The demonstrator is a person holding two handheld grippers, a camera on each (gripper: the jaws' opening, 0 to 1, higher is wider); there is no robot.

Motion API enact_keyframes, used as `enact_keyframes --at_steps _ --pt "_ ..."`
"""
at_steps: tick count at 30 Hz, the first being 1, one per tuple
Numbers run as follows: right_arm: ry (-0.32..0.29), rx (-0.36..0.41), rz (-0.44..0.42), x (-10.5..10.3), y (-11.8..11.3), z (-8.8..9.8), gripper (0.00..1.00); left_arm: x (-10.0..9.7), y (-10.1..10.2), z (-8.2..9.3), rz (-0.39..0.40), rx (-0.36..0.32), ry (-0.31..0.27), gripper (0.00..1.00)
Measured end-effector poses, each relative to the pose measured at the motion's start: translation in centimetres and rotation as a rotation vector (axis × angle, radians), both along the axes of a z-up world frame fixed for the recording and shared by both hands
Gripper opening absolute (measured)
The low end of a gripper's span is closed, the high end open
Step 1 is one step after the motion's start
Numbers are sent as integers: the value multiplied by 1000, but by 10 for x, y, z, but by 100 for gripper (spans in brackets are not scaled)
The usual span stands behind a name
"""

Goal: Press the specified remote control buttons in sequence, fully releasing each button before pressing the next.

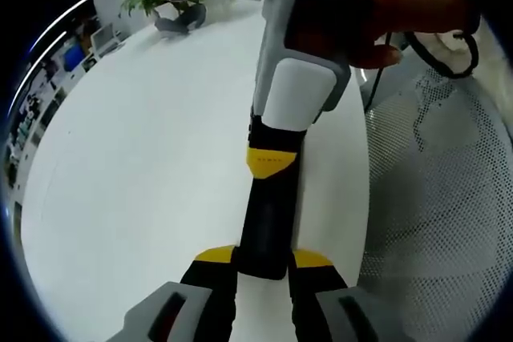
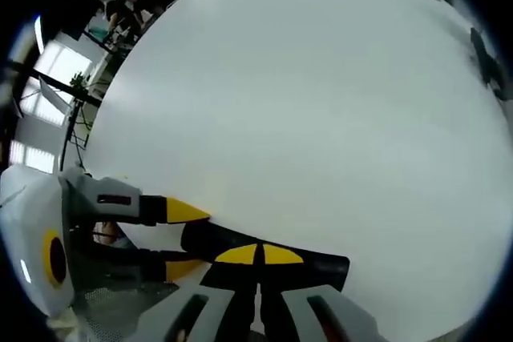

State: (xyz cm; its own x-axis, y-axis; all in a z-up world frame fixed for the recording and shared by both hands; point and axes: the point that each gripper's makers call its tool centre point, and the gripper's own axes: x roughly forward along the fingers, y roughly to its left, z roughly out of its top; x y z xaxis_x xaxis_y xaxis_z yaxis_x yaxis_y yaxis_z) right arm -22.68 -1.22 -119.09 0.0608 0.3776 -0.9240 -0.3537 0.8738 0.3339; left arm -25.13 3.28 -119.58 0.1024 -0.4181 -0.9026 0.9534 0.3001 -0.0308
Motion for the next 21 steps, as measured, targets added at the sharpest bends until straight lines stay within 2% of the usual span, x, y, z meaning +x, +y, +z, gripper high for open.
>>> enact_keyframes --at_steps 3,6,10,16,19,21 --pt "-9 23 -13 1 -2 0 0 0 0 0 2 -1 1 24" --pt "10 62 -61 1 -2 0 0 0 0 0 1 2 1 24" --pt "13 80 -76 1 -2 0 0 0 0 0 3 1 1 24" --pt "-12 66 -74 -2 -1 1 0 0 0 0 7 0 -1 24" --pt "-7 54 -65 -2 -2 2 0 0 0 0 4 6 0 24" --pt "18 48 -60 -6 -4 3 0 0 0 0 1 7 2 24"
